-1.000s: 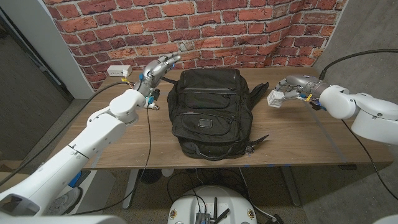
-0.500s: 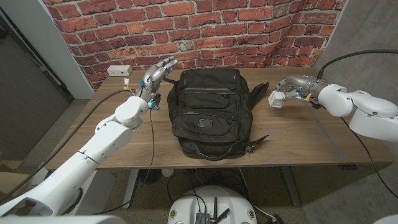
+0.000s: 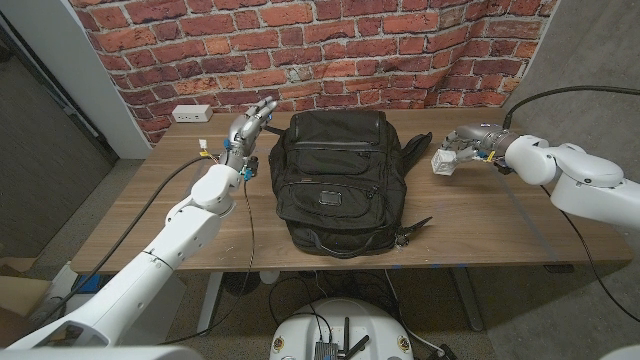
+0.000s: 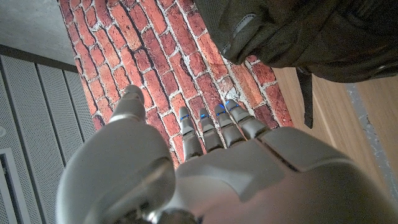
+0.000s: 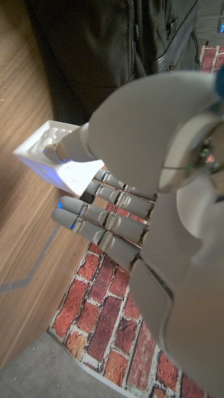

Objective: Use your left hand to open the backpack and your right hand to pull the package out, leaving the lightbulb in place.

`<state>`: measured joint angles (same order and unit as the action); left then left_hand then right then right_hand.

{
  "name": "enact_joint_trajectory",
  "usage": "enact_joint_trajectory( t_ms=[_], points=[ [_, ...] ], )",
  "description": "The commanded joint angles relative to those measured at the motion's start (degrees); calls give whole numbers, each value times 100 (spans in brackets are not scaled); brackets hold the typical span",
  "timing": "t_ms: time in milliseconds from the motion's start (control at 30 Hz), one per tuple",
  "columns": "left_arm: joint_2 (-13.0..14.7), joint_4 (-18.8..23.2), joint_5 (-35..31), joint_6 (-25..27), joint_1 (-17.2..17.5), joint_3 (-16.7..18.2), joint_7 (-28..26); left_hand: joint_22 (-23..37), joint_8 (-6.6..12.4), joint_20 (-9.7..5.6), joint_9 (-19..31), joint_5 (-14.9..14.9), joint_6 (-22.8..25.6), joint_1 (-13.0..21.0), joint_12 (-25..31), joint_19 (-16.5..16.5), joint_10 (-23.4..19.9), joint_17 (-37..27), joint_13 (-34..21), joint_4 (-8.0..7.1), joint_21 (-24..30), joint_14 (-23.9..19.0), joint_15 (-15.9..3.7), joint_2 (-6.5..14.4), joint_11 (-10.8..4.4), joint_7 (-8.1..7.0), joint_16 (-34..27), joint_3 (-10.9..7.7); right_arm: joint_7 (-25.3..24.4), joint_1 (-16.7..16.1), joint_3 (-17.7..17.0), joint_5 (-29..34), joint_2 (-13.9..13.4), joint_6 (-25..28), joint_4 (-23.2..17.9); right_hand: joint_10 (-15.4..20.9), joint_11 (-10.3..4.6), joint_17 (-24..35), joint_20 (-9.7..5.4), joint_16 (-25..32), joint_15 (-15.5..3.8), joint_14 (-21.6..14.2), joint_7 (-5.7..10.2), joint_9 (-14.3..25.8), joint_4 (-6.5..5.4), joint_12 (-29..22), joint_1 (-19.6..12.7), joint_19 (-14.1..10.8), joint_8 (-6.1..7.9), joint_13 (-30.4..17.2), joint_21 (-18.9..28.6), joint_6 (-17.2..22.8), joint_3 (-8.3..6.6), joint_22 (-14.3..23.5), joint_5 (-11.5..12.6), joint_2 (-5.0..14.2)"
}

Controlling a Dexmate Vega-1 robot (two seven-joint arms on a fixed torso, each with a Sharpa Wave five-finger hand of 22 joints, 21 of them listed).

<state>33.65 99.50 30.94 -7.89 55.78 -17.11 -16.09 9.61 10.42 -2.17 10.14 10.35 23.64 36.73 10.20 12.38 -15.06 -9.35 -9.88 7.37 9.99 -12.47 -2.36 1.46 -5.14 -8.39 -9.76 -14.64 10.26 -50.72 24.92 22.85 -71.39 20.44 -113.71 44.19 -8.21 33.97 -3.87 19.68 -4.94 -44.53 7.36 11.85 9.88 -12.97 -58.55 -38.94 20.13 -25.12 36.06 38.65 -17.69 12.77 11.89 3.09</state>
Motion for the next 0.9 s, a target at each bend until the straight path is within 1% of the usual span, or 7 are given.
enact_joint_trajectory(
  t_ms=[33, 100, 467, 700, 900],
  points=[
    [-234, -415, 150, -340, 0, 54, 64, 1, 18, -483, -3, 0, 45, 28, 63, 42, -28, -9, -13, 6, 61, -13, -169, 67, 3, 24, -23, -59, 336, 368, 316, 344, 267, -63, 293, 260, -239, -2, -662, -18, -764, 58, 21, 12, -99, 13, 167, 54, 10, -178, 52, 41, -80, -5, 8, 187],
    [-266, -485, 193, -417, -5, 60, 120, 1, 17, -486, -3, 0, 48, 30, 65, 44, -30, -8, -13, 12, 62, -14, -172, 75, -4, 24, -23, -63, 370, 386, 334, 357, 298, -43, 317, 248, -240, -5, -661, -28, -766, 74, 20, 12, -99, 22, 170, 72, 8, -175, 50, 39, -80, -8, 7, 185],
    [-319, -627, 264, -414, -31, 50, 113, 1, 8, -483, -3, -3, 38, 27, 63, 48, -23, -7, -13, 28, 65, -16, -162, 98, -6, 27, -24, -73, 342, 435, 437, 462, 409, -146, 501, 223, -236, -16, -654, -76, -772, 155, 21, 13, -97, 53, 184, 101, -11, -156, 63, 7, -78, -29, 0, 179],
    [-313, -669, 304, -403, -49, 52, 137, 1, 3, -482, -3, -5, 31, 21, 65, 51, -26, -6, -14, 36, 67, -27, -163, 104, -4, 24, -28, -74, 387, 554, 556, 575, 516, -280, 694, 198, -239, -21, -656, -102, -771, 200, 31, 13, -90, 72, 183, 126, -20, -147, 65, -7, -79, -39, -2, 172],
    [-265, -609, 339, -311, -24, 76, 101, 1, 2, -481, -3, -7, 32, 14, 70, 53, -37, -5, -14, 44, 68, -27, -159, 110, -14, 24, -27, -75, 433, 626, 635, 668, 578, -346, 806, 205, -242, -15, -661, -104, -774, 212, 34, 13, -88, 75, 181, 135, -34, -142, 71, -33, -79, -47, -4, 177]
  ],
)
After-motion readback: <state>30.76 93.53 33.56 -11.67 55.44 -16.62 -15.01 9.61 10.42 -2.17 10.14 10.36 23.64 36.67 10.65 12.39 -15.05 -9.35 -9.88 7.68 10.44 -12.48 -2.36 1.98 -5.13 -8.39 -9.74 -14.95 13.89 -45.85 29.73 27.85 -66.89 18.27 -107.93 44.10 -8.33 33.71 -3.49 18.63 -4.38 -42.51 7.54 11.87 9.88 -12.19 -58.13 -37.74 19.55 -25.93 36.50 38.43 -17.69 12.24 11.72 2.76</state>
